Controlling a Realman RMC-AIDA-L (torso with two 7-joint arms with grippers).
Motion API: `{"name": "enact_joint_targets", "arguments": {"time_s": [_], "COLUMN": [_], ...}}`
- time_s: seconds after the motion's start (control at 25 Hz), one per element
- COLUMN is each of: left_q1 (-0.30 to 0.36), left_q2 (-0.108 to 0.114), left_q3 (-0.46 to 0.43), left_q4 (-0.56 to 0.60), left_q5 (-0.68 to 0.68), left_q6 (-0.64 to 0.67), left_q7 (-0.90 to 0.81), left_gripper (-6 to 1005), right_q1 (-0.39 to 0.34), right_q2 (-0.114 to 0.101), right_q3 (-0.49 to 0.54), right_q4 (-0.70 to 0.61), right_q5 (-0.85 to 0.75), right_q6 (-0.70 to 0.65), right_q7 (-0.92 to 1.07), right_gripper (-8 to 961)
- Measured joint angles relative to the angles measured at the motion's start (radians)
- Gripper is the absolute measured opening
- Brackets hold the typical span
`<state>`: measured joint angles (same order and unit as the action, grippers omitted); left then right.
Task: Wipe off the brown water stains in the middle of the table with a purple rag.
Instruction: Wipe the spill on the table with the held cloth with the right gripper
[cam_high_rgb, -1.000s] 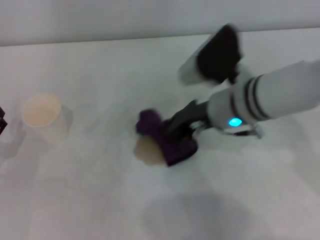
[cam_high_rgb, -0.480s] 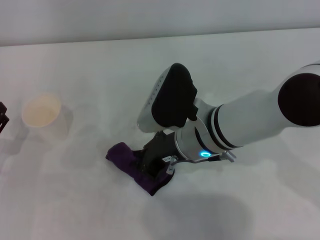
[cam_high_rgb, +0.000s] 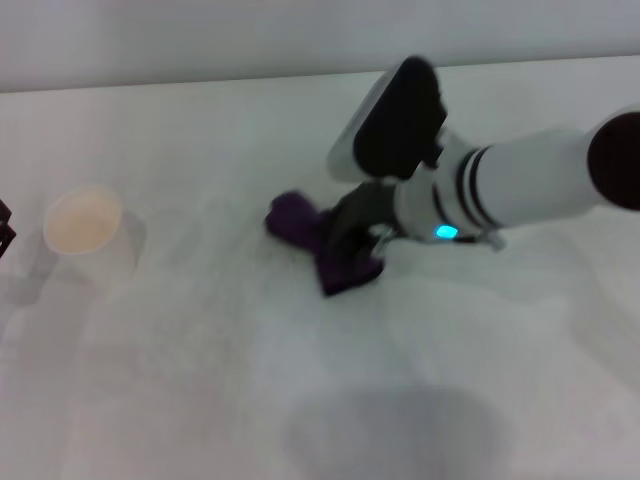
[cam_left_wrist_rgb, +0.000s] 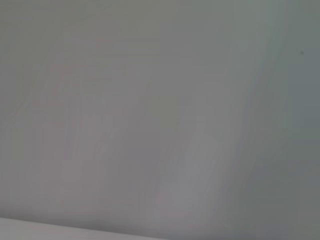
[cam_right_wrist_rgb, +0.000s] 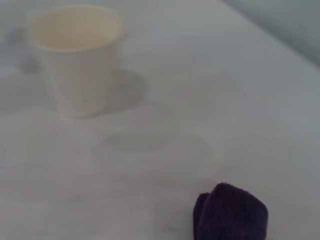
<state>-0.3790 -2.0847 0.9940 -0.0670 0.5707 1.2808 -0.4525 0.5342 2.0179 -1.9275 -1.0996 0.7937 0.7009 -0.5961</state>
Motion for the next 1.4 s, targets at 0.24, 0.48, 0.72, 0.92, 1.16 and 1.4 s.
{"name": "enact_joint_targets", "arguments": {"time_s": [0.24, 0.48, 0.72, 0.92, 1.16, 1.4], "left_q1": [-0.001, -0.002, -0.003, -0.004, -0.004, 0.0], "left_q2": [0.001, 0.002, 0.002, 0.002, 0.002, 0.002], "left_q3": [0.0, 0.0, 0.0, 0.0, 0.0, 0.0], "left_q4": [0.015, 0.022, 0.023, 0.031, 0.032, 0.032], "left_q5": [-0.011, -0.029, -0.062, -0.067, -0.068, -0.075], "left_q6": [0.0, 0.0, -0.001, -0.002, -0.003, -0.003], "left_q7": [0.0, 0.0, 0.004, 0.001, 0.0, 0.0], "left_gripper": [893, 893, 893, 892, 892, 892], "right_q1": [0.0, 0.012, 0.037, 0.038, 0.015, -0.027], "right_q2": [0.0, 0.004, 0.006, 0.005, 0.002, -0.001], "right_q3": [0.119, 0.034, -0.12, -0.121, -0.058, 0.093], "right_q4": [0.012, 0.011, -0.007, -0.013, 0.067, 0.172], "right_q5": [-0.119, -0.068, 0.088, 0.293, 0.347, 0.344], "right_q6": [-0.013, -0.002, 0.007, 0.064, -0.035, -0.125], "right_q7": [0.007, 0.002, -0.009, -0.151, -0.221, -0.22], "right_gripper": [119, 119, 120, 120, 120, 117]}}
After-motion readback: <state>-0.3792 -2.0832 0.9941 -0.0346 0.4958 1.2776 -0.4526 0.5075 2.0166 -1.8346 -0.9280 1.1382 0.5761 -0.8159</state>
